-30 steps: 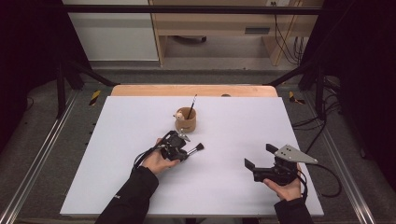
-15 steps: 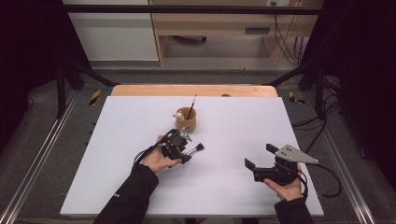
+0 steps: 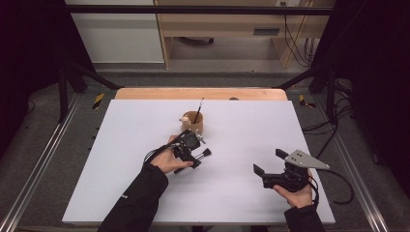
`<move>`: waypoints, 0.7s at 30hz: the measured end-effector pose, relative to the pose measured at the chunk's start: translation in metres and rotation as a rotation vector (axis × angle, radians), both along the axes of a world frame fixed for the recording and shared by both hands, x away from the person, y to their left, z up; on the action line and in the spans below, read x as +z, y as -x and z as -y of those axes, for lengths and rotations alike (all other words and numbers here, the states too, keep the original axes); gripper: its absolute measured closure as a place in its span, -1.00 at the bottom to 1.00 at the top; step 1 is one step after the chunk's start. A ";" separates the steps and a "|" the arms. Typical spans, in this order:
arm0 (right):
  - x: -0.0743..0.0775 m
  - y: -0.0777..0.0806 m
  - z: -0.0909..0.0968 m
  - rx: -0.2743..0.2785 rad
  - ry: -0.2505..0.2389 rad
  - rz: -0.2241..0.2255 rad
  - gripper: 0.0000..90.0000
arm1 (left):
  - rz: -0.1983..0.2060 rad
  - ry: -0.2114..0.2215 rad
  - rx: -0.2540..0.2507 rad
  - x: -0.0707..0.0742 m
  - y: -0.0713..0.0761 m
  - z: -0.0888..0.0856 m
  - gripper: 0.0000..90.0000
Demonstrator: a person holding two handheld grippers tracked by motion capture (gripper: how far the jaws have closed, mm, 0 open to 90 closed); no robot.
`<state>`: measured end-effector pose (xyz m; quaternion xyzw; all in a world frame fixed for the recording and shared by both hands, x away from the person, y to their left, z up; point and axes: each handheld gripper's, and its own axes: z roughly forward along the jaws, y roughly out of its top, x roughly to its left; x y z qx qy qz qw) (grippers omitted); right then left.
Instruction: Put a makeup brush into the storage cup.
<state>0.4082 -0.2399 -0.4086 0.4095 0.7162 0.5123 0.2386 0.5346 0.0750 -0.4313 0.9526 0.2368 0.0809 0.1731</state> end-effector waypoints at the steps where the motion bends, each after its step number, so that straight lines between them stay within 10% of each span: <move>1: 0.000 0.000 0.000 0.000 0.000 -0.001 -0.93 | -0.005 -0.006 0.002 -0.001 -0.001 0.001 -0.13; 21: 0.001 0.000 0.000 0.007 0.003 -0.001 -0.93 | -0.080 -0.045 0.021 -0.013 -0.008 0.007 0.25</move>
